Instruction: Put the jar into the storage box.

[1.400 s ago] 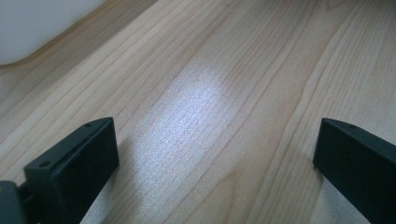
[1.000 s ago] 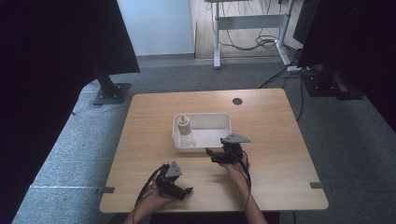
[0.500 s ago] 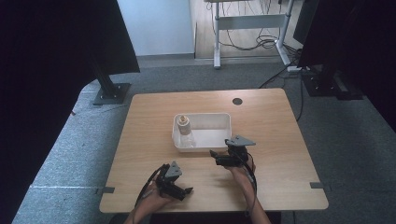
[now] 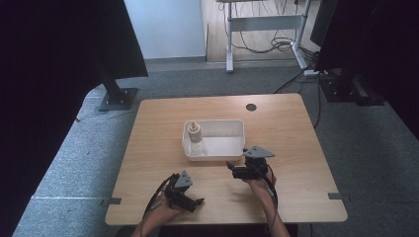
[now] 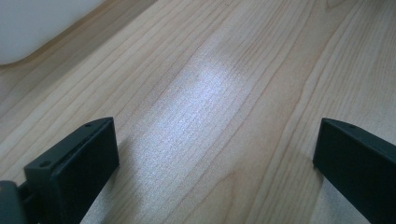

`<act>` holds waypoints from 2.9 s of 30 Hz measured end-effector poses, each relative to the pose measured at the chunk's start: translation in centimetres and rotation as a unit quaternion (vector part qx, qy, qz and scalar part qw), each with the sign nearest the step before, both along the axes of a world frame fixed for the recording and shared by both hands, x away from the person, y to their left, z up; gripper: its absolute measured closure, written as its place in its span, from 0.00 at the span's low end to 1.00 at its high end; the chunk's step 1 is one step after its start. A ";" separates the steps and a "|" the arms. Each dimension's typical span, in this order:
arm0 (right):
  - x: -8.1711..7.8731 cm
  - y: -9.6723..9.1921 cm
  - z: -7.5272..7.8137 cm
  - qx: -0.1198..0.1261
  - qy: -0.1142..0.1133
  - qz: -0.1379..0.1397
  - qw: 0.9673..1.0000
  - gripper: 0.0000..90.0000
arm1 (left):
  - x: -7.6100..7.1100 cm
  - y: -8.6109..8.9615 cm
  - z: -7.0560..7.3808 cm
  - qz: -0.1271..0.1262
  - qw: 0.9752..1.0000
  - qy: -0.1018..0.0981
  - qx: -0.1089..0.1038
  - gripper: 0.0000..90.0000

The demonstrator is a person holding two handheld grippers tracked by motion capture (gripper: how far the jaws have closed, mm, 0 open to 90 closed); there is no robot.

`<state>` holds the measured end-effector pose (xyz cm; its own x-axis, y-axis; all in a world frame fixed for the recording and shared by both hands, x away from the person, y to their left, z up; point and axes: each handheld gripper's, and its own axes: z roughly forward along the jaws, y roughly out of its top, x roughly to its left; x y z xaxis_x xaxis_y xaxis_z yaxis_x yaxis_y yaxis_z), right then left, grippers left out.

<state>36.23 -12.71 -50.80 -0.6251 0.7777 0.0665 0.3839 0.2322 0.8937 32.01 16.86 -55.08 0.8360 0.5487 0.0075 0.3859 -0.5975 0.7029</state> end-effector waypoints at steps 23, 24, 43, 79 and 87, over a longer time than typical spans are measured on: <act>-1.1 -1.7 0.4 -0.008 -0.004 -0.008 1.000 0.16 | 0.0 0.0 0.0 0.000 1.000 0.000 0.000 0.00; -1.2 -1.9 0.5 -0.008 -0.005 -0.009 1.000 0.16 | 0.0 0.0 0.0 0.000 1.000 0.000 0.000 0.00; -2.1 -3.9 1.3 0.009 -0.011 -0.026 1.000 0.16 | 0.0 0.0 0.0 0.000 1.000 0.000 -0.001 0.00; -4.5 -8.6 -0.2 0.010 0.019 -0.072 0.997 0.14 | 0.0 0.0 0.0 0.000 1.000 0.000 0.000 0.00; -4.7 -8.8 -0.5 0.009 0.021 -0.073 0.997 0.14 | 0.0 0.0 0.0 0.001 1.000 0.000 0.000 0.00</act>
<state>31.52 -21.47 -51.30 -0.5025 0.8581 0.1053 0.4490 0.1550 0.8800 31.98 16.88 -55.08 0.8347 0.5506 0.0075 0.3873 -0.5968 0.7028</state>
